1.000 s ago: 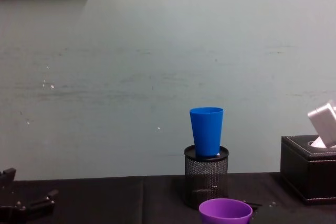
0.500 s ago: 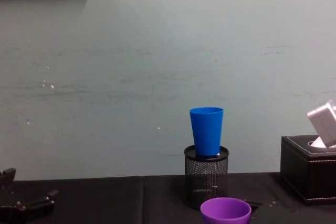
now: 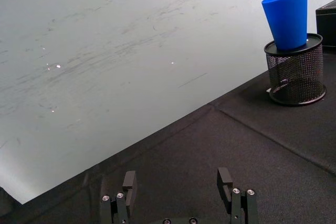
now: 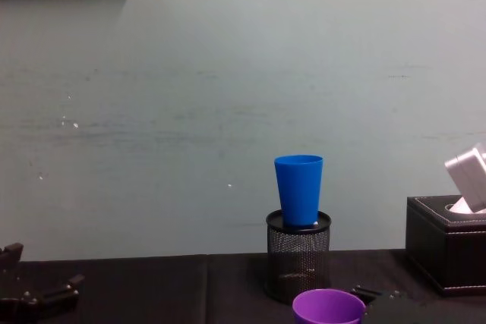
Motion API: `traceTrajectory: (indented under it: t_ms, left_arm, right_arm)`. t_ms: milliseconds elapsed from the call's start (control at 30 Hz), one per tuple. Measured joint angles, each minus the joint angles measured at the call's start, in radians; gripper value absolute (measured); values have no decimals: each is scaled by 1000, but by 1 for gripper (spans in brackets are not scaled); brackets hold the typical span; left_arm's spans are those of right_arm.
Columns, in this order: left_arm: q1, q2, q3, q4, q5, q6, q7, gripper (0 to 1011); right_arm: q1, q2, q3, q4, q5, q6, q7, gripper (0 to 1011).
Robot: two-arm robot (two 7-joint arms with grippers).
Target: Pick up one cup with a gripper and tap it against the other cup.
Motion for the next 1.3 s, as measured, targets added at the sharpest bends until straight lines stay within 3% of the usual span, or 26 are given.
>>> traceTrajectory:
  t_ms: [233, 533, 867, 1033, 1067, 1233, 1300]
  left_arm:
    - [0, 0, 0, 0, 0, 0, 0, 1000]
    - [0, 0, 0, 0, 0, 0, 0, 1000]
    - [0, 0, 0, 0, 0, 0, 0, 1000]
    - [0, 0, 0, 0, 0, 0, 0, 1000]
    - [0, 0, 0, 0, 0, 0, 0, 1000]
    - [0, 0, 0, 0, 0, 0, 0, 1000]
    - [0, 0, 0, 0, 0, 0, 0, 1000]
  right_arm:
    - [-9, 2, 8, -22, -6, -32, -8, 1003]
    - [-51, -3, 63, -85, -19, -103, -87, 1003]
    - [-109, -48, 150, -156, -88, -109, -321, 1003]
    - [-122, -90, 192, -147, -130, -88, -457, 1003]
    - [-122, -90, 192, -147, -130, -88, -457, 1003]
    - [-132, -123, 223, -118, -195, -79, -581, 1003]
    - [-134, -129, 231, -109, -201, -82, -594, 1003]
